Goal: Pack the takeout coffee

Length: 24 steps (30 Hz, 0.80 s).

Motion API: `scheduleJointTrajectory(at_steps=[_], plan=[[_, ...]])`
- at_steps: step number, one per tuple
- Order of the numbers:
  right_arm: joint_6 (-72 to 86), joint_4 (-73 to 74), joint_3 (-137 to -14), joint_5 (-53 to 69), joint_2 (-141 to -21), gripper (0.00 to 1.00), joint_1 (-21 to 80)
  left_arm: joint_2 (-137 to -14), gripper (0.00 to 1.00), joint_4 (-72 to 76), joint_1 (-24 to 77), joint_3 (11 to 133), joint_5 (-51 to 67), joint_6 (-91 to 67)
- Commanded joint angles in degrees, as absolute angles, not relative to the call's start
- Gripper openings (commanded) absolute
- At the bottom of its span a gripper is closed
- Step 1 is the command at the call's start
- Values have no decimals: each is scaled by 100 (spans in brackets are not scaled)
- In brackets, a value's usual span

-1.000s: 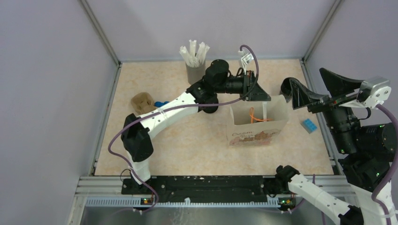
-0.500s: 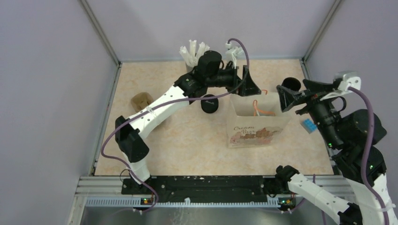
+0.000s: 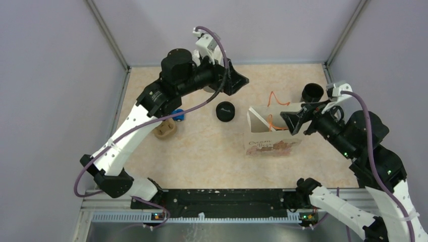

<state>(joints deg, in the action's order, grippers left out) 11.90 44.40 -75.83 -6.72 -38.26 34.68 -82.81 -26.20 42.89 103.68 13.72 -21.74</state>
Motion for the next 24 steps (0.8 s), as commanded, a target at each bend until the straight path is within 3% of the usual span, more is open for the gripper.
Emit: scheduleJointTrajectory(at_steps=[1,7,13,17,24], plan=[[742,4561,-7941,-218,-4132,80,3410,-8279,99,-2756,4264,10097,1197,-1975],[923,4463,-7902,-154,-4375,80,3410,-8209,99,-3010,4255,9885,1044,-1692],[1441,4798,-8048,-475,-4685,88,3410,-8015,99,-3199,4254,9623,841,-1660],[1818,5095,-8304,-1151,-4665,97,3410,-7629,99,-3216,4254,9315,561,-1678],[2490,6244,-9240,-2117,-4882,98,3410,-6572,99,-3094,4254,8546,463,-1608]])
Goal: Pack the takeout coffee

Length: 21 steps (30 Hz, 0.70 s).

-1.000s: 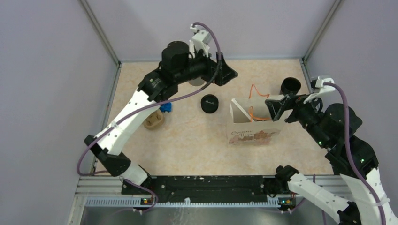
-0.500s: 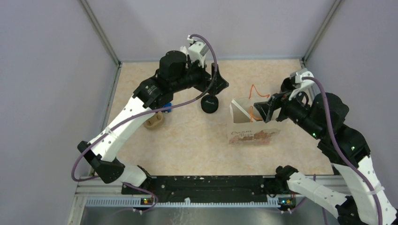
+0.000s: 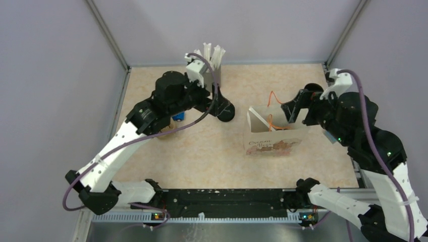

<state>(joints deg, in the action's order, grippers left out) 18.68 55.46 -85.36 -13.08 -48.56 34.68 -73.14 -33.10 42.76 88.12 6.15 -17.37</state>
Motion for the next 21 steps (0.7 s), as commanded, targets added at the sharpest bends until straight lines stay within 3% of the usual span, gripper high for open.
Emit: scheduleJointTrajectory(at_steps=[1,7,21], plan=[[2570,6391,-9405,-2221,-4895,98,3410,-6368,99,-3087,4254,8460,451,-1608],[2371,6442,-9825,-2341,-4642,99,3410,-5655,99,-3035,4254,8105,82,-1801],[2675,5779,-8947,-2284,-4101,99,3410,-5511,99,-2968,4256,8063,190,-1920]])
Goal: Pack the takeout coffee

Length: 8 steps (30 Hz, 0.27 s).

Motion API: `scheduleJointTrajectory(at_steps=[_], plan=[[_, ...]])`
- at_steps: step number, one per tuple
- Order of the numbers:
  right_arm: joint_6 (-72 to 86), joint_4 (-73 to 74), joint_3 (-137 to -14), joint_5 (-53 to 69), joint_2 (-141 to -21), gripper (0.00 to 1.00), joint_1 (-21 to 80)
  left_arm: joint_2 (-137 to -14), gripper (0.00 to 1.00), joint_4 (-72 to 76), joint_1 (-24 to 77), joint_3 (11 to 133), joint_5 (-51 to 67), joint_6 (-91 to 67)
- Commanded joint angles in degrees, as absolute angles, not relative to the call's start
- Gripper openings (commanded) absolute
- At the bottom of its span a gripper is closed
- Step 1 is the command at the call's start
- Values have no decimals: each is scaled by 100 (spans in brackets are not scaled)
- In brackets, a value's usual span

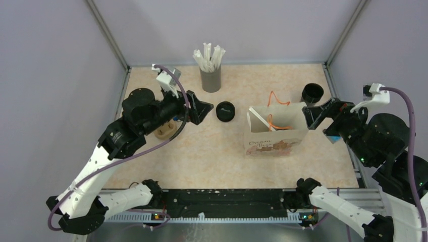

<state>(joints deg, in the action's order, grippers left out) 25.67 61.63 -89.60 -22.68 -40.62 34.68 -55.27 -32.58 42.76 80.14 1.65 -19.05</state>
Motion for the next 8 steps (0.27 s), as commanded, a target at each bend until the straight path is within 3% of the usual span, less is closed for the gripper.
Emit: scheduleJointTrajectory(at_steps=[1,8], plan=[[2672,5762,-8949,-2267,-4112,99,3410,-5510,99,-2956,4254,8060,181,-1904],[2650,5656,-8921,-2233,-4130,99,3410,-5525,99,-2861,4258,8036,131,-1825]])
